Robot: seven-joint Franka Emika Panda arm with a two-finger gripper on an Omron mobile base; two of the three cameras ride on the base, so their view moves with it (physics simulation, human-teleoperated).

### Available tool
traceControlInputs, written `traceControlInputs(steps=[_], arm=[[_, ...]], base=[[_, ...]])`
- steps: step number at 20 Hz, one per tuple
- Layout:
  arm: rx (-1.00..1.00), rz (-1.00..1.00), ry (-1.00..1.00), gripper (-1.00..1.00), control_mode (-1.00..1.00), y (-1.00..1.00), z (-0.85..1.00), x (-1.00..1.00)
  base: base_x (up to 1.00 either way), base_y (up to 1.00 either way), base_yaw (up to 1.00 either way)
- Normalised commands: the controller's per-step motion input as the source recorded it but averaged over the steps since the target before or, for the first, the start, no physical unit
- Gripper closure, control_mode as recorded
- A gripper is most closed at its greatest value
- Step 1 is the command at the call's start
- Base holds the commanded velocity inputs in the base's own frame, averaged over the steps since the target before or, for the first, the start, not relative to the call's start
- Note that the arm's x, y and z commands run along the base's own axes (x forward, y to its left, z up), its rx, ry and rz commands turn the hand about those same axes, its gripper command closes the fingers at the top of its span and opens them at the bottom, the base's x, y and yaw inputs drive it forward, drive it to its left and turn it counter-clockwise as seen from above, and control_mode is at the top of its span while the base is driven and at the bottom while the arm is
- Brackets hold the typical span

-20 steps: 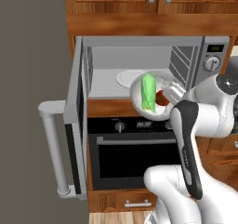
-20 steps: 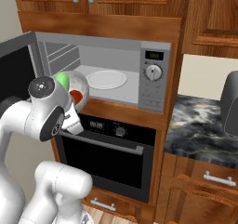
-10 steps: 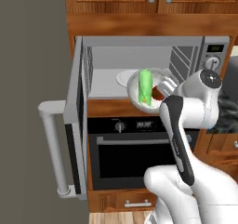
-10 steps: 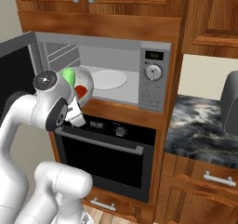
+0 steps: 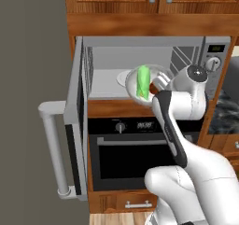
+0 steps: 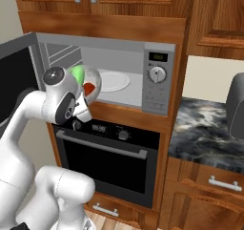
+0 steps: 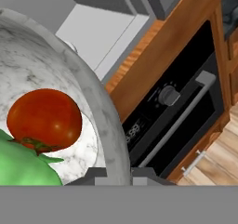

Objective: Place the bowl containing the corn and tomato in the microwave. Close the microwave door and press the start button to microwave the meal.

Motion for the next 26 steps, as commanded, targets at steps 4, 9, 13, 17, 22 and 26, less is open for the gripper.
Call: traceControlInputs(steps=[4, 9, 13, 17, 22, 26], arm=[[0.01, -0.11, 0.00, 1.00, -1.00, 0.00, 0.00, 0.50], [0.08, -0.05, 0.00, 1.00, -1.00, 0.00, 0.00, 0.63], [0.12, 0.00, 0.00, 1.00, -1.00, 0.00, 0.00, 0.61], [0.05, 0.00, 0.00, 1.00, -1.00, 0.00, -0.01, 0.47], [0.00, -0.01, 0.00, 1.00, -1.00, 0.00, -0.03, 0.45], [0.00, -0.02, 0.00, 1.00, -1.00, -0.01, -0.06, 0.46]], base=[[0.00, 0.00, 0.00], [0.00, 0.00, 0.00], [0.00, 0.00, 0.00], [0.00, 0.00, 0.00], [0.00, 0.00, 0.00], [0.00, 0.00, 0.00]])
